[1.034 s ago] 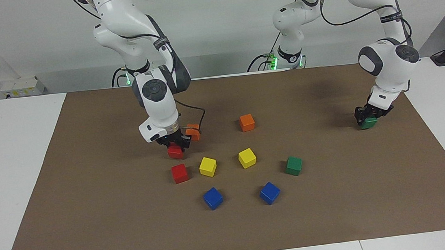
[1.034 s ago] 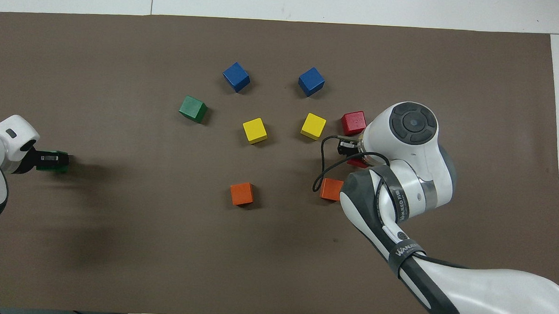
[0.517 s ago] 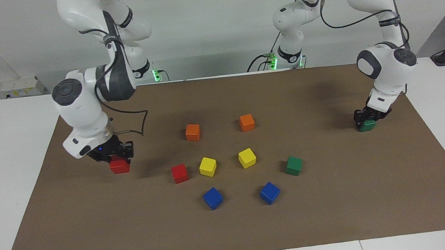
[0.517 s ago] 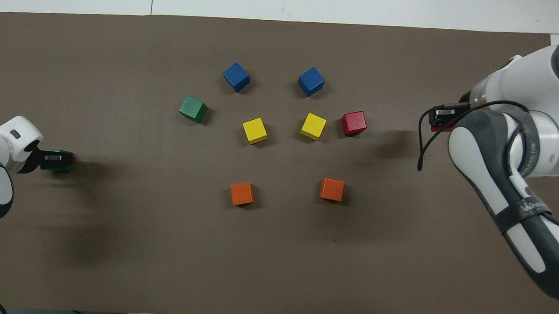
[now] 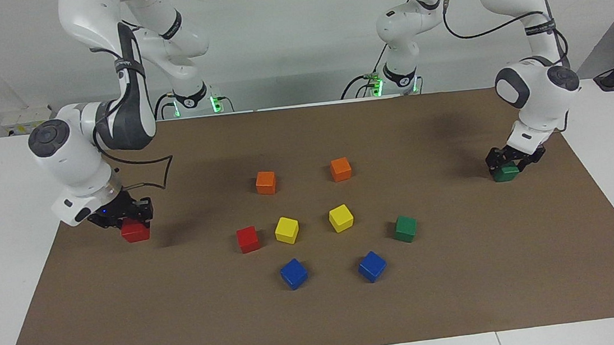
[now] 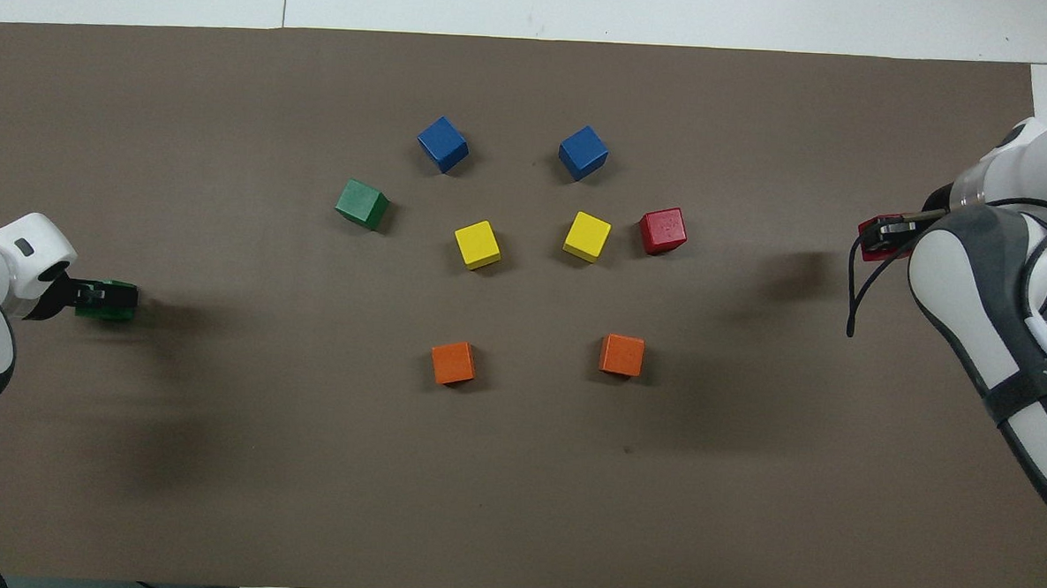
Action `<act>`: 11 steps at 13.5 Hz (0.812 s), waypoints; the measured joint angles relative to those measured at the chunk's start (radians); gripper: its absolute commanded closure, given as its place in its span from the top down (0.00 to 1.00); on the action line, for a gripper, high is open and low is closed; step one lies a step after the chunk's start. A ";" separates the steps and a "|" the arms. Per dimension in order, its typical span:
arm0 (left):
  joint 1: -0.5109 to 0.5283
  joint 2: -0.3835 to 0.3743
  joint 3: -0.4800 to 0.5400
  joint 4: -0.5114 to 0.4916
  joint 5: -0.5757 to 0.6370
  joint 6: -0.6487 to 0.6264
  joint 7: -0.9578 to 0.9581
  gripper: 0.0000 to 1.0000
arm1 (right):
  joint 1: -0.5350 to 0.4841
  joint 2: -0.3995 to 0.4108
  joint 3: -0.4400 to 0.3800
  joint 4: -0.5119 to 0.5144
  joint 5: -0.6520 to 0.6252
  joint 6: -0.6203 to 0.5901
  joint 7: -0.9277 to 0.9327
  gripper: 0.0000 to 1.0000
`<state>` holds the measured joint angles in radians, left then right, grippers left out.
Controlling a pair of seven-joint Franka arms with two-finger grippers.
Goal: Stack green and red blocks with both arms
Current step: 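Carry the red block outward with the right gripper while the left gripper releases, then reach to the other green block and grasp it with the left gripper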
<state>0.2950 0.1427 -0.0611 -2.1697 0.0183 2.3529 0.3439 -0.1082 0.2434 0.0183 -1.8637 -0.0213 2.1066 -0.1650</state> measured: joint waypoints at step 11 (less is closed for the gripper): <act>-0.332 0.055 -0.026 0.412 -0.072 -0.285 -0.298 1.00 | -0.015 -0.024 0.000 -0.150 0.000 0.158 0.000 0.00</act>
<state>-0.0371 0.1977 -0.0867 -1.7579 -0.0539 2.0677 0.0463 -0.1228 0.2193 0.0181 -2.0137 -0.0213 2.2643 -0.1650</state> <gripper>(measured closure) 0.000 0.449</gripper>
